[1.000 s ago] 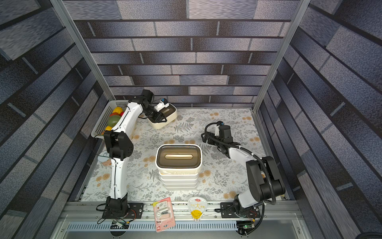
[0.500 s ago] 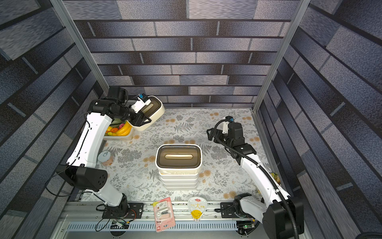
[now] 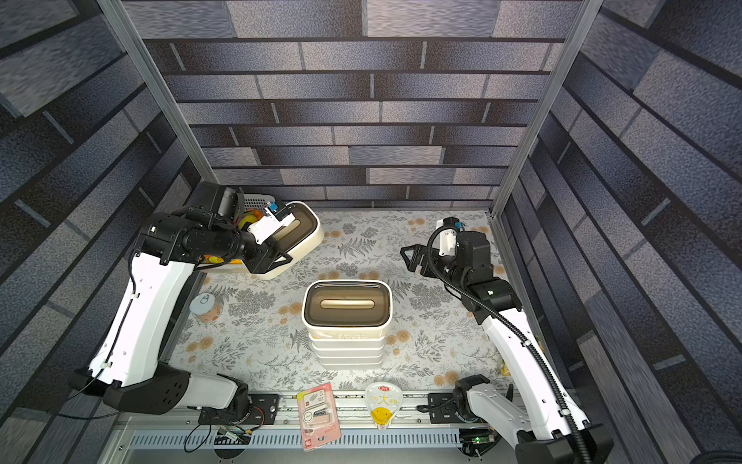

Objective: Stack the tissue boxes
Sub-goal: Place the tissue box at the tissue box.

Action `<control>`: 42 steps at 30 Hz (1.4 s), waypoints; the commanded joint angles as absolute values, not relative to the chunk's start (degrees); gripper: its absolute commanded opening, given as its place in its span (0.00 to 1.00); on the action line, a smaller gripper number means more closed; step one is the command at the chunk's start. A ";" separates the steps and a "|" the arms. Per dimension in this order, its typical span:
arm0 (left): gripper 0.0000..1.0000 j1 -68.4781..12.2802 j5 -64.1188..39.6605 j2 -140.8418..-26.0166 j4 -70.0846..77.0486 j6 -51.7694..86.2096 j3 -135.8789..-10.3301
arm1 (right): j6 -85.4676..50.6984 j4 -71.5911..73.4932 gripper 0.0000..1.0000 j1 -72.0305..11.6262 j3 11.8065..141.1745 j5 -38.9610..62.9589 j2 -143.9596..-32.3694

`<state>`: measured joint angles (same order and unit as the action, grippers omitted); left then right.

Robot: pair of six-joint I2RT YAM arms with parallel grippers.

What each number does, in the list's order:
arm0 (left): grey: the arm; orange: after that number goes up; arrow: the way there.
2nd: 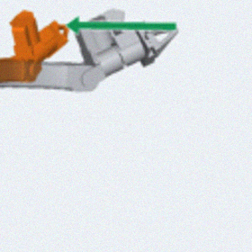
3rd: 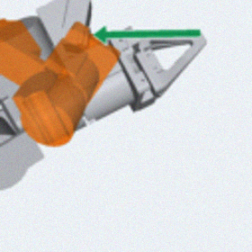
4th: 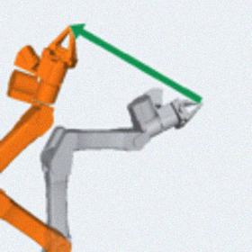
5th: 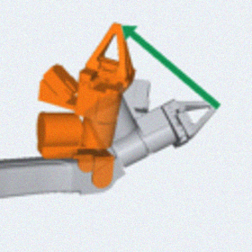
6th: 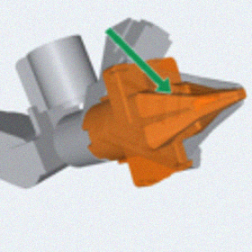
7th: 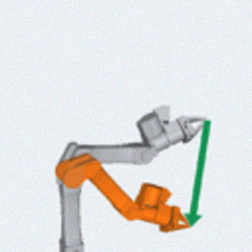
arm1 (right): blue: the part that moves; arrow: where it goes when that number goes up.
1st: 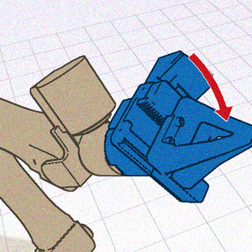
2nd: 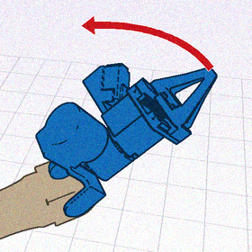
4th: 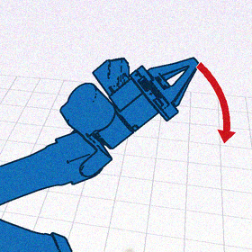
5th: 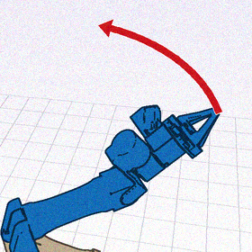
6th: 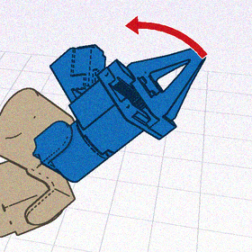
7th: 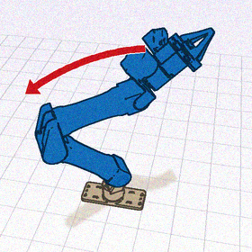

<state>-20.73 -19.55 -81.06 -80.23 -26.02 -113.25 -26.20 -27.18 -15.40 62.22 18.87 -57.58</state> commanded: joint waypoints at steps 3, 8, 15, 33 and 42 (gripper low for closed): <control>0.48 -26.10 -17.03 -81.46 -82.86 -23.96 -117.91 | -27.43 -30.18 1.00 -15.82 68.36 24.49 -58.57; 0.49 -28.91 -14.47 -83.33 -84.89 -24.91 -121.29 | -28.34 -30.13 1.00 -15.83 70.96 28.25 -60.70; 0.49 -29.44 -14.30 -88.65 -87.13 -29.27 -127.37 | -32.65 -23.70 1.00 -15.86 72.02 36.70 -62.90; 0.49 -28.26 -28.67 -101.77 -87.13 -41.78 -141.86 | -37.22 -17.10 1.00 -23.28 80.55 36.57 -73.21; 0.50 -31.18 -28.05 -100.83 -88.48 -42.00 -141.91 | -38.52 -17.25 1.00 -23.58 81.52 37.60 -72.67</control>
<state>-30.44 -26.37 -102.91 -88.07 -40.36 -140.53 -37.74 -18.11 -23.14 79.81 36.58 -73.49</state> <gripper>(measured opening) 0.528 0.999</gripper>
